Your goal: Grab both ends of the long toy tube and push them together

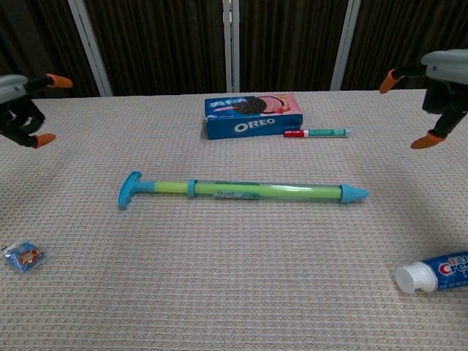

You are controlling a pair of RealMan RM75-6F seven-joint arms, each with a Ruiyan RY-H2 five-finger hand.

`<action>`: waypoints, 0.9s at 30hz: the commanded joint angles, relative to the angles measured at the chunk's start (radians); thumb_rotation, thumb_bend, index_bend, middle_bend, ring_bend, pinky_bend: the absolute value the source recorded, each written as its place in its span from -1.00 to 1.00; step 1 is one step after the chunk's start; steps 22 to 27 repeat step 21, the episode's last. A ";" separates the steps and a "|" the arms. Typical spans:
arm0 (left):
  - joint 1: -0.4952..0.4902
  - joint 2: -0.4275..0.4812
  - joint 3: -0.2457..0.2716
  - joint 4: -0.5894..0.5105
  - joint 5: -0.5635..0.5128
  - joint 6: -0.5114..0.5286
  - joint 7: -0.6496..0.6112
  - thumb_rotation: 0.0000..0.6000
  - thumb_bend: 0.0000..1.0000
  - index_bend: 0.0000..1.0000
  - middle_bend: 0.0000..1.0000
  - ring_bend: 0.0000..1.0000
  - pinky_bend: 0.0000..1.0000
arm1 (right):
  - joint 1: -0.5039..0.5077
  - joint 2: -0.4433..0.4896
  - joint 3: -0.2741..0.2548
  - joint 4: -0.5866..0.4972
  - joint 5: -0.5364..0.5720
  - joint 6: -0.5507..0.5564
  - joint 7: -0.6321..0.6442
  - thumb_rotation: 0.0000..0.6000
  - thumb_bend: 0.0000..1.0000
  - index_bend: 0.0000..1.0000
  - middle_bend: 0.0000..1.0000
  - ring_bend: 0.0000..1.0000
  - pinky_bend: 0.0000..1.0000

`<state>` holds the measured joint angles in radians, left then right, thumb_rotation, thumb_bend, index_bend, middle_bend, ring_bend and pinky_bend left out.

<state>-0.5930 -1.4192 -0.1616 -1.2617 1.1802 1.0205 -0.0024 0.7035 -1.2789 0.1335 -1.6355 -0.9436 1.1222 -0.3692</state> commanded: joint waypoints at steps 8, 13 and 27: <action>0.273 0.254 0.108 -0.174 0.126 0.273 -0.155 1.00 -1.00 -1.00 -0.95 -0.92 -0.72 | -0.289 0.179 -0.116 0.061 -0.402 0.318 0.315 1.00 -1.00 -0.48 -0.10 0.00 0.28; 0.328 0.320 0.137 -0.267 0.141 0.322 -0.110 1.00 -1.00 -1.00 -1.00 -1.00 -1.00 | -0.354 0.218 -0.147 0.019 -0.422 0.360 0.275 1.00 -1.00 -0.78 -0.94 -0.99 -0.99; 0.375 0.357 0.142 -0.321 0.169 0.367 -0.103 1.00 -1.00 -1.00 -1.00 -1.00 -1.00 | -0.437 0.228 -0.159 0.001 -0.445 0.411 0.214 1.00 -1.00 -0.90 -1.00 -1.00 -1.00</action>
